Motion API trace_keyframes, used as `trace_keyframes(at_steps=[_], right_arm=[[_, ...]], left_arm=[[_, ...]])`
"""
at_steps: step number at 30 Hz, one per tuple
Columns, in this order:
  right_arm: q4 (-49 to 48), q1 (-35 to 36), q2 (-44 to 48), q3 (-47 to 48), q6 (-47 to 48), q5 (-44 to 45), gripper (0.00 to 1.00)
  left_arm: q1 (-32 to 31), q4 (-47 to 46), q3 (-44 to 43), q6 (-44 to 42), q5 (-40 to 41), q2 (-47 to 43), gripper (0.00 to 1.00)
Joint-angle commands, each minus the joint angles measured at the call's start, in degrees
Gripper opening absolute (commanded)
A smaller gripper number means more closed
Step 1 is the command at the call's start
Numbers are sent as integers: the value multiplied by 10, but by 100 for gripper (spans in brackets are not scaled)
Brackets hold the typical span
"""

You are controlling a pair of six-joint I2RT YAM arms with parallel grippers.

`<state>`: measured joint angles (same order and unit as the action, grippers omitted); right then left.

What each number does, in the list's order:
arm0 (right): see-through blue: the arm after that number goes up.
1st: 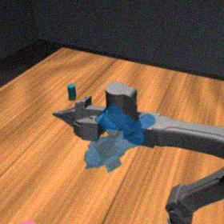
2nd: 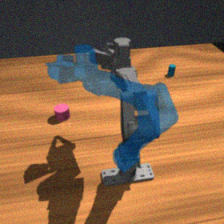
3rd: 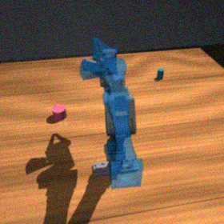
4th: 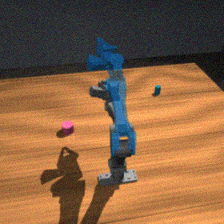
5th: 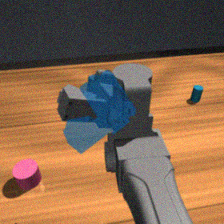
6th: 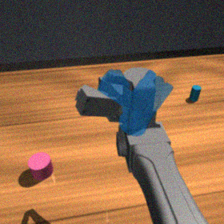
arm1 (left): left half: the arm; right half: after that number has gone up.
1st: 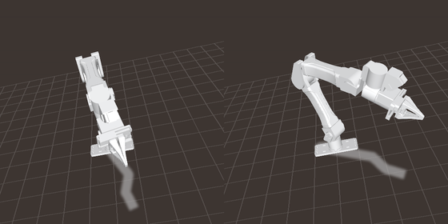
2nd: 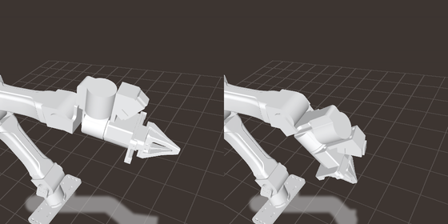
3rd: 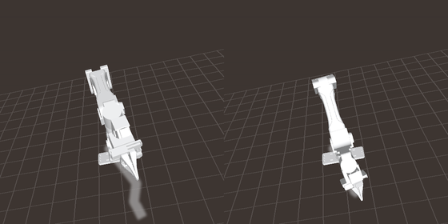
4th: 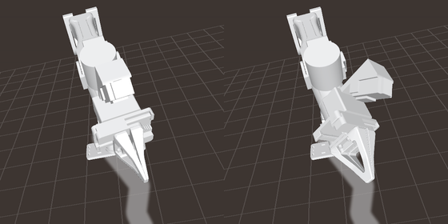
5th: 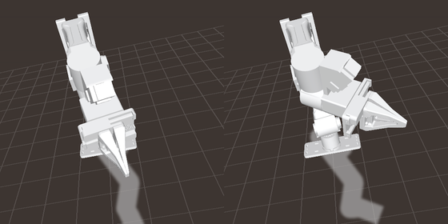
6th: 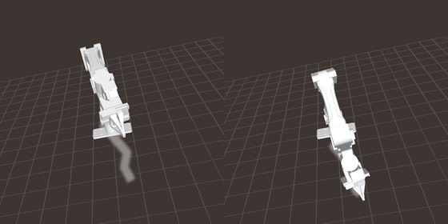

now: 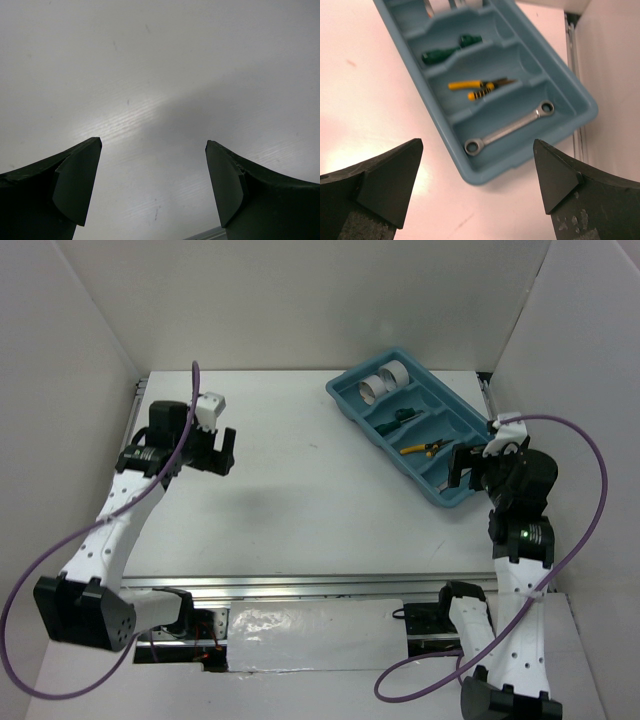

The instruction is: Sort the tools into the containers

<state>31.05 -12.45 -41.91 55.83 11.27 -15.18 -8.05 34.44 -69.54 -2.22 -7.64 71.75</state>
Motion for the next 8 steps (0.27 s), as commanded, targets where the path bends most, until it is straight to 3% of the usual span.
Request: trace_keyframes(at_steps=[1, 5, 8], right_arm=[[-52, 2, 44, -71, 43, 37, 100], [-73, 3, 114, -135, 24, 53, 100], [-79, 6, 149, -179, 29, 59, 100]], left_arm=[[20, -39, 88, -80, 58, -78, 99], [42, -77, 199, -83, 67, -161, 99], [45, -101, 233, -76, 74, -200, 100]])
